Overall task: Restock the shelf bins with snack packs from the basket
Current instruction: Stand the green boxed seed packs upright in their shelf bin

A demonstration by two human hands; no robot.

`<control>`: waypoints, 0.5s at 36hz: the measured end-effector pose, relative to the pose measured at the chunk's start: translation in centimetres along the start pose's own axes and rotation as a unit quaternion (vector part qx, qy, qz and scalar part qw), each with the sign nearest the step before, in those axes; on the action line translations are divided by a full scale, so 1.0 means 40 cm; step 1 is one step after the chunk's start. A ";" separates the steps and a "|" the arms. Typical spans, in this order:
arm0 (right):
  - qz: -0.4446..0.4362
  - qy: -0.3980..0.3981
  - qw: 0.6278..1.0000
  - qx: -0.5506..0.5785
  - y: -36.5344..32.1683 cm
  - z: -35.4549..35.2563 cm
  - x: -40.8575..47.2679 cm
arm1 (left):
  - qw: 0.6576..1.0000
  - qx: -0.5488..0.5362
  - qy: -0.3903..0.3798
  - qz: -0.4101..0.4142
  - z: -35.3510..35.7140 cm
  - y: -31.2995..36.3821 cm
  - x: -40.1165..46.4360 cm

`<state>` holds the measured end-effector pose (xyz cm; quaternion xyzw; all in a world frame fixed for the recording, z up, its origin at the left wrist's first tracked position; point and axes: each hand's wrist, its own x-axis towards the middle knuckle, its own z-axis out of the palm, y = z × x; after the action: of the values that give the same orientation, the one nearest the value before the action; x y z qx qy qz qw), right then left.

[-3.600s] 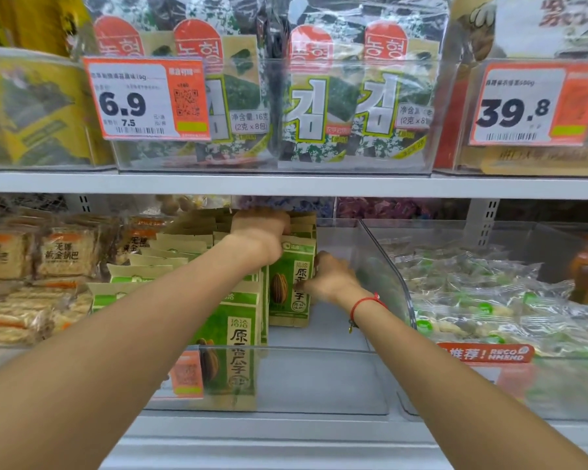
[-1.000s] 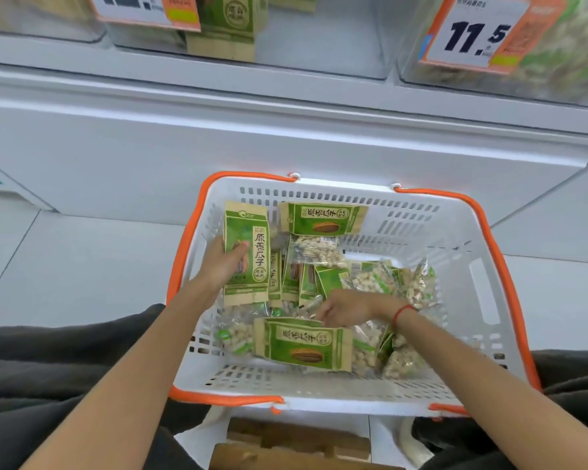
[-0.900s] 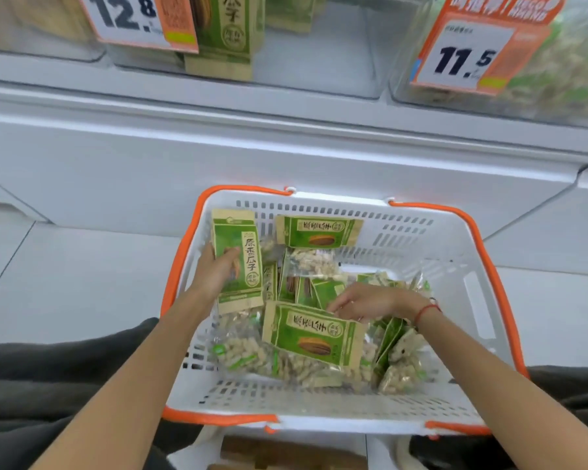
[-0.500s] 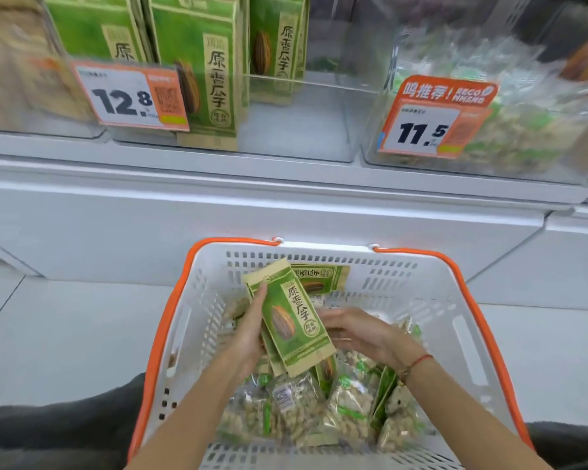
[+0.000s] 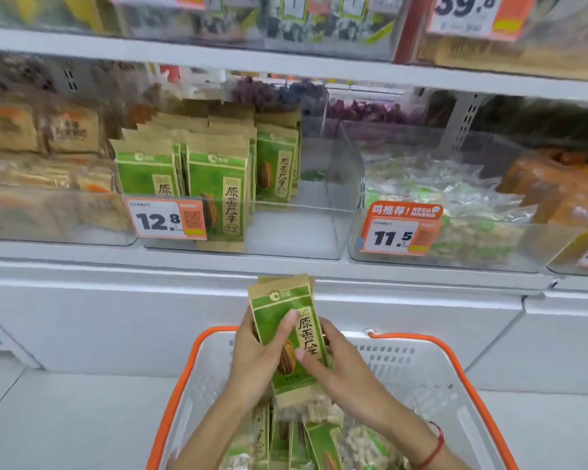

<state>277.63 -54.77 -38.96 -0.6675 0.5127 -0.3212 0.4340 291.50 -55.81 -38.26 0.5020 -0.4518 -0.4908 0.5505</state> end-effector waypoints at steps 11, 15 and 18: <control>-0.281 0.212 0.933 -0.072 -0.264 -0.110 0.087 | 0.937 0.161 -0.110 0.290 -0.030 0.306 0.109; -0.325 0.257 0.892 -0.179 -0.328 -0.169 0.155 | 0.838 0.300 -0.074 0.450 -0.059 0.389 0.187; -0.298 0.261 0.884 -0.248 -0.365 -0.196 0.209 | 0.798 0.373 -0.028 0.473 -0.079 0.434 0.246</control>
<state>278.93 -63.35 -22.56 -0.7667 0.4470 -0.4606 -0.0115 297.22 -65.01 -21.18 0.3785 -0.7964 0.0233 0.4712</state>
